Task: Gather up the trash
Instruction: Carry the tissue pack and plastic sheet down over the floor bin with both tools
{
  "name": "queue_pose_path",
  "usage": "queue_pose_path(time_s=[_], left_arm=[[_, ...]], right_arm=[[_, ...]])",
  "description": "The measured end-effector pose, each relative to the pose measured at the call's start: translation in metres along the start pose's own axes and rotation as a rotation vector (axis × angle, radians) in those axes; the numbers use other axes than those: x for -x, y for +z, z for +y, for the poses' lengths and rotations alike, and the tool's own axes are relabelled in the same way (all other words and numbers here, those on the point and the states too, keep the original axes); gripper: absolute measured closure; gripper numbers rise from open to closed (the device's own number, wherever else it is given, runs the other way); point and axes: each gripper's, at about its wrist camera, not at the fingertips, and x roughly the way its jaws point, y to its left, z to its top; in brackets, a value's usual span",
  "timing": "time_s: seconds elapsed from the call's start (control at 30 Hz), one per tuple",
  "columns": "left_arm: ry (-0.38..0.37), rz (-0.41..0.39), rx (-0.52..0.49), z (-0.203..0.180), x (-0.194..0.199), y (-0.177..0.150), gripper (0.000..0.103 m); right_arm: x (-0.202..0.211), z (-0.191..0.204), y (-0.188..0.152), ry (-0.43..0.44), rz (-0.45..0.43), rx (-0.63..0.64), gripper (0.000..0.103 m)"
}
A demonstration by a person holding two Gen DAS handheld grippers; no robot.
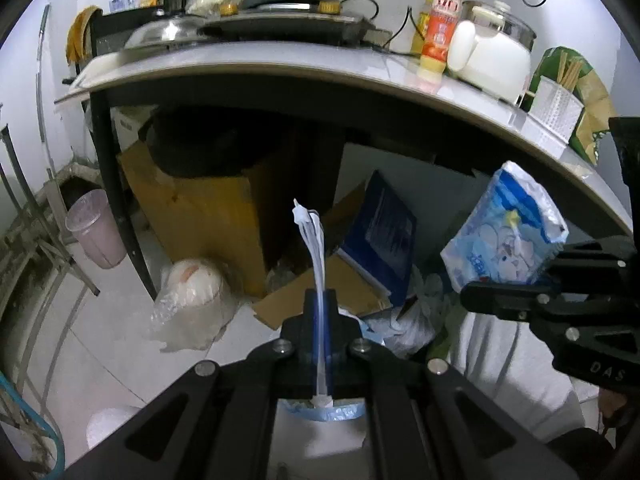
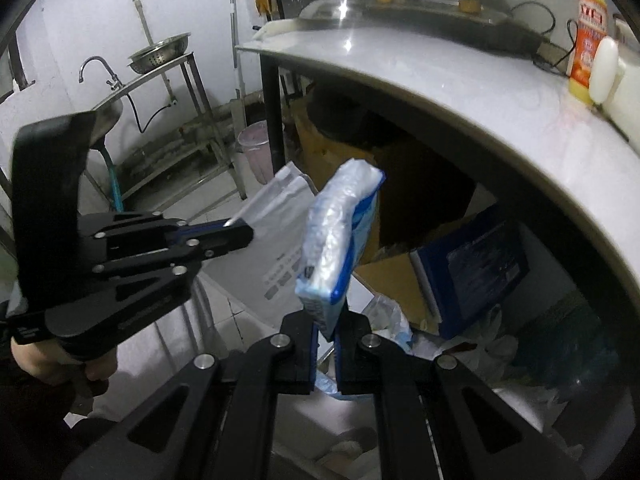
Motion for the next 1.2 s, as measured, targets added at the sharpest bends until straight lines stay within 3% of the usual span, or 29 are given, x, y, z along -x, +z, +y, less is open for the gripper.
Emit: queue_pose_path(time_s=[0.7,1.07,1.1,1.17,1.2], left_arm=[[-0.03,0.183,-0.002,-0.009,-0.106,-0.018,0.101],[-0.051,0.329,0.036,0.0,-0.166,-0.038,0.1],[-0.052,0.339,0.04,0.0,-0.169,-0.04,0.098],[-0.051,0.351,0.051,0.001,-0.173,-0.043,0.084],[-0.053,0.351,0.065,0.003,-0.175,-0.045,0.07]], right_arm=[[-0.065,-0.045,-0.024,0.005,0.134,-0.104,0.098],[-0.098,-0.071,-0.038,0.004,0.211,-0.157,0.098],[-0.101,-0.073,-0.039,0.004,0.218,-0.159,0.098],[-0.106,-0.074,-0.041,0.006,0.229,-0.161,0.098],[-0.109,-0.075,-0.041,0.006,0.236,-0.161,0.098]])
